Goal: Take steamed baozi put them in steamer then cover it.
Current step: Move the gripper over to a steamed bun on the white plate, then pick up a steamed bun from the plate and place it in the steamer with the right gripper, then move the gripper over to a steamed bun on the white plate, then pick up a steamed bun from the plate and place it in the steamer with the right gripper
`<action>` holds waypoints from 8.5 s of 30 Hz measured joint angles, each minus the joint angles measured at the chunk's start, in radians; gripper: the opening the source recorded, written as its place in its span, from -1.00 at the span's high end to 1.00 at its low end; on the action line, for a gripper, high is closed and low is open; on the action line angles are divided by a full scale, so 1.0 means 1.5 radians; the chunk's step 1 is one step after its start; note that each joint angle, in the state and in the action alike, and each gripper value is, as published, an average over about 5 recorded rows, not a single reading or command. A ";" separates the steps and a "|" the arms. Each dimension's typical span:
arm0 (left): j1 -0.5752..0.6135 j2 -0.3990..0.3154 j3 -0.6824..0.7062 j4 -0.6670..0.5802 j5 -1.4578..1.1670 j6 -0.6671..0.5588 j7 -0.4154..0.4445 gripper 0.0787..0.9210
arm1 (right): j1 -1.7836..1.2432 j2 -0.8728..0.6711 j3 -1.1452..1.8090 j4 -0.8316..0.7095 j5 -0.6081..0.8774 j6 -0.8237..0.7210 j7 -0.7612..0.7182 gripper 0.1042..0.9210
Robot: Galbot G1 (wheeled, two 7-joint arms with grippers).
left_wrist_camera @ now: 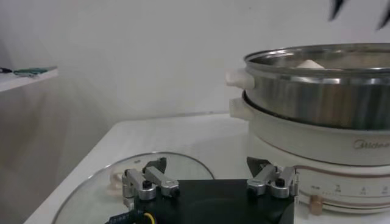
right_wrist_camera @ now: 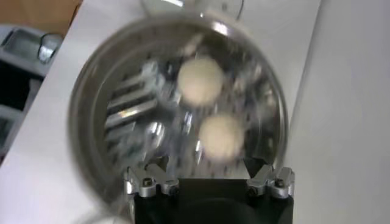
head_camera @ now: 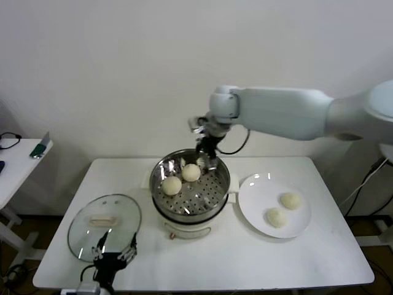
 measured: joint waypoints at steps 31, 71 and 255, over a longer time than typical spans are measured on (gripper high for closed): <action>0.002 -0.006 -0.001 0.004 0.003 0.003 0.000 -0.77 | -0.228 -0.291 0.048 0.059 -0.229 -0.024 0.036 -0.76; 0.010 -0.013 0.002 -0.009 0.009 0.005 0.000 -0.77 | -0.296 -0.246 0.119 0.006 -0.300 -0.004 0.042 -0.44; 0.033 -0.021 -0.001 -0.037 0.015 0.007 -0.002 -0.77 | -0.011 -0.069 0.025 0.136 0.034 -0.082 0.127 -0.43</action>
